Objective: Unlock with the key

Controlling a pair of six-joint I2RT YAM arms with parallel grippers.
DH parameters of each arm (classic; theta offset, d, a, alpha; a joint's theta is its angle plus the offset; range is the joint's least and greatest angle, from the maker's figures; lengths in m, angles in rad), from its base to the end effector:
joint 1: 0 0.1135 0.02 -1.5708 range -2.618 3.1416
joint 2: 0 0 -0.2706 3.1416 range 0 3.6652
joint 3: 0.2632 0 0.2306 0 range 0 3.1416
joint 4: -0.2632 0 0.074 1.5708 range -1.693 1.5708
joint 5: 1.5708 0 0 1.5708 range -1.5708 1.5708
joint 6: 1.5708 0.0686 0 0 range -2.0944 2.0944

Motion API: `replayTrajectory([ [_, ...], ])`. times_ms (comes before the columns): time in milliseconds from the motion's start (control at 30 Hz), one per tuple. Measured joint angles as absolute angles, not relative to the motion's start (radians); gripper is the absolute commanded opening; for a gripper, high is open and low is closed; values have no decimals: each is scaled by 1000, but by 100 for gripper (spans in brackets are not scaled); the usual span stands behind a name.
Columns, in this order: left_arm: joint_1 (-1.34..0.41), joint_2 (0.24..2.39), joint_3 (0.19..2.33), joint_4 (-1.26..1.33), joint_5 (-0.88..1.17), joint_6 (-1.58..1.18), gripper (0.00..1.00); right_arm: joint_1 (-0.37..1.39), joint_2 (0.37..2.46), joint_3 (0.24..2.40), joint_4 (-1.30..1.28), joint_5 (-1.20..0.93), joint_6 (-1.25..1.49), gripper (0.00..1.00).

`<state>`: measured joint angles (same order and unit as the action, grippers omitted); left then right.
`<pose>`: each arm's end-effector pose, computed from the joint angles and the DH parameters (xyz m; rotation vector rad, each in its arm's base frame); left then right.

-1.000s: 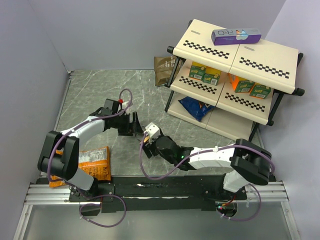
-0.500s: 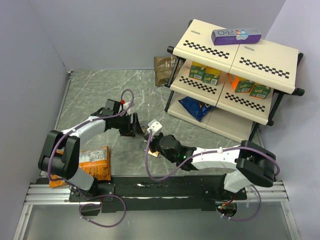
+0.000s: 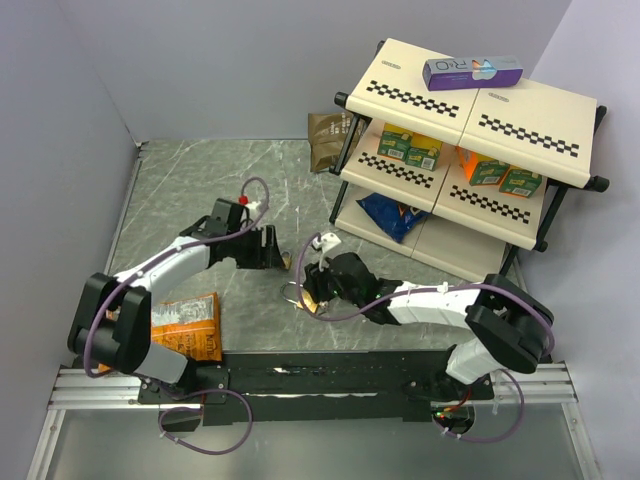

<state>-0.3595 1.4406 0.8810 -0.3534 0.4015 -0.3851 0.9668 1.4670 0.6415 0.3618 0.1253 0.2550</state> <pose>0.2613 -0.1269 0.2059 0.1448 2.5586 -0.8020 0.1855 0.2537 0.1962 -0.6521 1.9868 0.6333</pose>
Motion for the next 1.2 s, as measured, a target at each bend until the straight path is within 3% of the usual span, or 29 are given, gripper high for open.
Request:
replayTrajectory([
  [167, -427, 1510, 881, -376, 421, -374, 67, 960, 1467, 563, 314, 32, 280, 61],
  [333, -496, 1590, 882, -392, 424, -359, 57, 963, 1468, 524, 289, 6, 279, 61],
  [533, -515, 1692, 941, -435, 418, -352, 45, 993, 1517, 548, 302, 32, 240, 54],
  [633, -519, 1720, 976, -447, 385, -350, 41, 1014, 1539, 569, 295, 75, 227, 44],
  [800, -525, 1765, 1023, -430, 373, -352, 39, 1038, 1549, 579, 286, 127, 227, 38],
  [933, -544, 1795, 1063, -416, 376, -357, 43, 1060, 1551, 588, 263, 161, 253, 51],
  [1000, -548, 1803, 1081, -404, 368, -358, 50, 1074, 1551, 594, 250, 171, 286, 67],
  [1033, -549, 1805, 1087, -397, 359, -358, 54, 1079, 1549, 598, 244, 173, 304, 71],
  [1067, -550, 1805, 1093, -390, 347, -360, 65, 1083, 1547, 603, 231, 180, 331, 77],
  [1200, -549, 1795, 1105, -371, 308, -361, 81, 1089, 1516, 611, 154, 210, 416, 83],
])
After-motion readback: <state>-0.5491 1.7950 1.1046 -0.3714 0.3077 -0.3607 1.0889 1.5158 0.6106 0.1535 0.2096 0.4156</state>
